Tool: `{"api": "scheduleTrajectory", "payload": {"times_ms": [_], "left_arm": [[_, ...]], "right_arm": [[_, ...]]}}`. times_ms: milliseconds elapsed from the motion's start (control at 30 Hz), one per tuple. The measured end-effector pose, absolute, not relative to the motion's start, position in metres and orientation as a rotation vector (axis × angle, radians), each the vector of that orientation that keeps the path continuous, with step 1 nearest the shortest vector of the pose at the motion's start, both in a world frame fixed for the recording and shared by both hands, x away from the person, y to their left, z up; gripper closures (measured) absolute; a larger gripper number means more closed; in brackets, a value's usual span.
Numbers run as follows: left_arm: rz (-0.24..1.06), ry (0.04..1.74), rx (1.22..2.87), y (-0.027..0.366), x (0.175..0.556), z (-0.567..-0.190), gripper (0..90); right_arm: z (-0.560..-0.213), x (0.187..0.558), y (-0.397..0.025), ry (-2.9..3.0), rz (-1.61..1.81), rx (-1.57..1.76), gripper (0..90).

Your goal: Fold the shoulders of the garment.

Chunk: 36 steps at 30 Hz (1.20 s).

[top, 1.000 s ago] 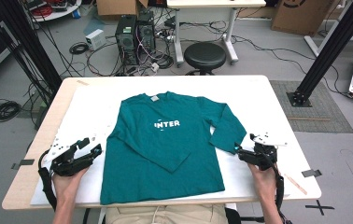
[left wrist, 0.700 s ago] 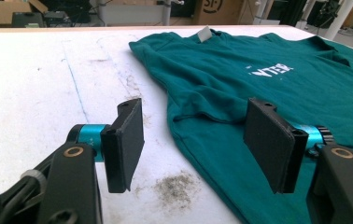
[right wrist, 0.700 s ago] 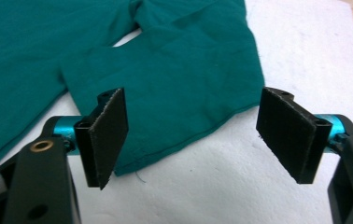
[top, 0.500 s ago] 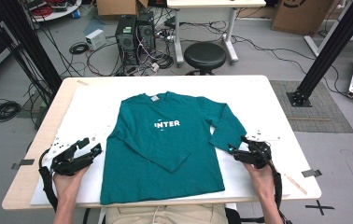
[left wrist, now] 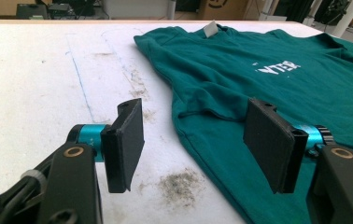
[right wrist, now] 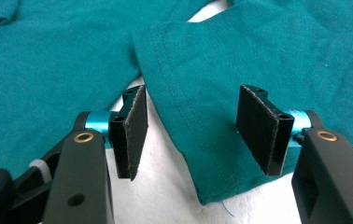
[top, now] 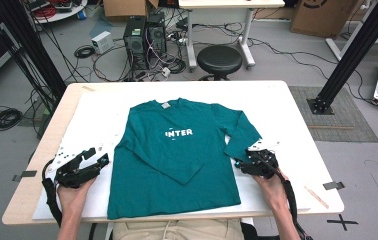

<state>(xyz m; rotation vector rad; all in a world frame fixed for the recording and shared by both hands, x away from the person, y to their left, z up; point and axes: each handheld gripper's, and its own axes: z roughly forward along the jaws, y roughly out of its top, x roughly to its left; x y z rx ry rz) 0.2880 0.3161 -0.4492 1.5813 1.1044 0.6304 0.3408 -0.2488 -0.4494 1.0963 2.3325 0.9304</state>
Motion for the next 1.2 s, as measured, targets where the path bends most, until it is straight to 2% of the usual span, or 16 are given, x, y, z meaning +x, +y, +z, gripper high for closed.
{"api": "scheduleTrajectory", "payload": {"times_ms": [100,300,367,400,433,567,767,933,1200], "left_arm": [[0.632,1.105,1.582,0.316,0.288,-0.449,38.1],[0.633,1.109,1.581,0.315,0.288,-0.449,38.1],[0.633,1.109,1.582,0.315,0.288,-0.449,38.2],[0.634,1.11,1.582,0.315,0.288,-0.449,38.2],[0.635,1.11,1.582,0.315,0.288,-0.449,38.2],[0.643,1.107,1.588,0.314,0.288,-0.449,38.2],[0.642,1.111,1.588,0.314,0.288,-0.449,38.2],[0.641,1.114,1.587,0.315,0.288,-0.449,38.3],[0.646,1.108,1.59,0.315,0.288,-0.449,38.3]], "right_arm": [[-0.45,0.342,-0.25,2.336,0.939,1.119,46.2],[-0.45,0.343,-0.252,2.32,0.968,1.15,66.5],[-0.45,0.344,-0.253,2.316,0.964,1.15,69.3],[-0.45,0.345,-0.254,2.306,0.969,1.174,74.8],[-0.45,0.345,-0.254,2.306,0.969,1.174,74.8],[-0.45,0.348,-0.258,2.295,0.997,1.214,84.8],[-0.446,0.349,-0.268,2.279,1.113,1.294,87.4],[-0.428,0.34,-0.271,2.191,1.233,1.266,87.8],[-0.408,0.329,-0.226,2.245,1.233,1.09,87.8]]}}
